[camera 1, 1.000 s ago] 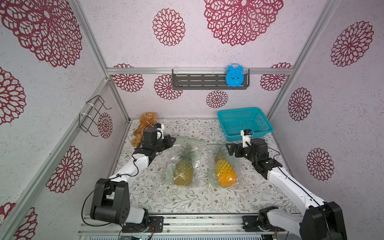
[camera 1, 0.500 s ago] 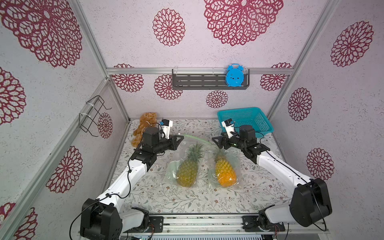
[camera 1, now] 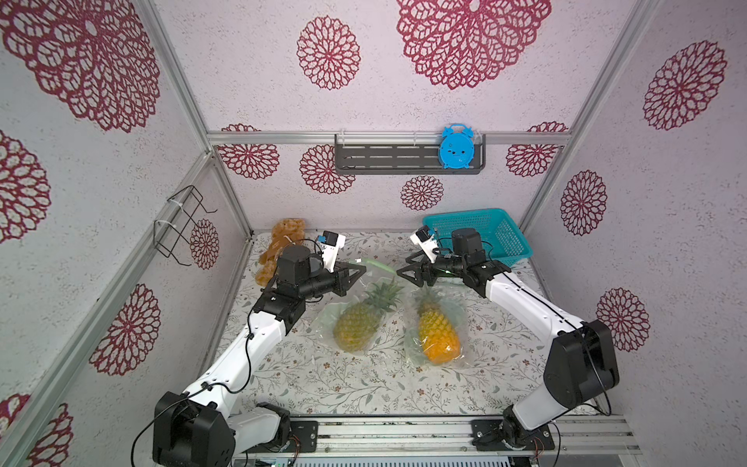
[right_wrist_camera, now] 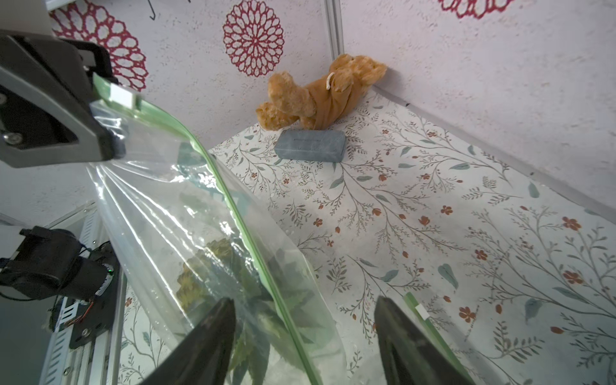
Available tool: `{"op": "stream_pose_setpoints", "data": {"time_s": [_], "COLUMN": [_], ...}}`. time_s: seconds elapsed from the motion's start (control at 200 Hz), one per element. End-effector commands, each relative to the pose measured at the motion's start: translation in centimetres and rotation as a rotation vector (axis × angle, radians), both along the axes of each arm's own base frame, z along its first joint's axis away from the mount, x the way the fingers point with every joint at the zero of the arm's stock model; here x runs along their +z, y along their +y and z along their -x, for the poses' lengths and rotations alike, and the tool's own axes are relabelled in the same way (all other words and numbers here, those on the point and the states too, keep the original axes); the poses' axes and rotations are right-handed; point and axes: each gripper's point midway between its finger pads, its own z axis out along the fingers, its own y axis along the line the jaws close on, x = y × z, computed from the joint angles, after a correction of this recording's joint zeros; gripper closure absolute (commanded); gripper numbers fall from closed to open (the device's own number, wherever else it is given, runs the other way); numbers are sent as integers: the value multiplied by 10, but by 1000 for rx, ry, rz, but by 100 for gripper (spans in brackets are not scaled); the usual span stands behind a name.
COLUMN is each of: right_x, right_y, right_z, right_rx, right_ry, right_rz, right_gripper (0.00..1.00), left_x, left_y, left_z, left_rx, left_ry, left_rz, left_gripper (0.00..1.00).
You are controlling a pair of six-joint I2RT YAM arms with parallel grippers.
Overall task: Open the zip-top bag and take out the pineapple
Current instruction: Pick up the zipper food storage bag at the center of the board.
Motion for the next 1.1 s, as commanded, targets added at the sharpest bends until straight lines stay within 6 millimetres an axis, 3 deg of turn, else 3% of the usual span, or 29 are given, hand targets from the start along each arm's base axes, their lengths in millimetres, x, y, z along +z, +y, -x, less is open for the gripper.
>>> {"op": "stream_pose_setpoints", "data": {"time_s": [0.0,0.22,0.315,0.43,0.52,0.55,0.63,0.685,0.8,1.096], "right_x": [10,2,-1,10,25,30,42,45,44,61], "right_y": [10,22,24,23,20,18,16,16,15,30], "right_z": [7,22,24,21,17,17,18,20,22,38], "right_rx": [74,166,170,146,105,95,87,87,98,183], "right_ry": [-26,10,14,-19,-60,-78,-117,-128,-140,-183], "right_rz": [-12,-11,-1,0,8,13,25,45,103,143], "right_gripper": [31,47,65,90,100,100,100,100,100,100], "left_x": [33,32,31,31,30,29,28,27,23,17], "left_y": [-6,-4,-3,-1,2,4,8,12,24,66], "left_z": [10,11,11,13,14,14,15,16,19,31], "left_rx": [-46,-37,-33,-24,-6,6,31,53,112,271], "left_ry": [-108,-109,-109,-113,-120,-122,-127,-128,-131,-148], "left_rz": [28,20,18,14,8,5,-1,-8,-39,-92], "left_gripper": [100,100,100,100,100,100,83,66,49,34]}}
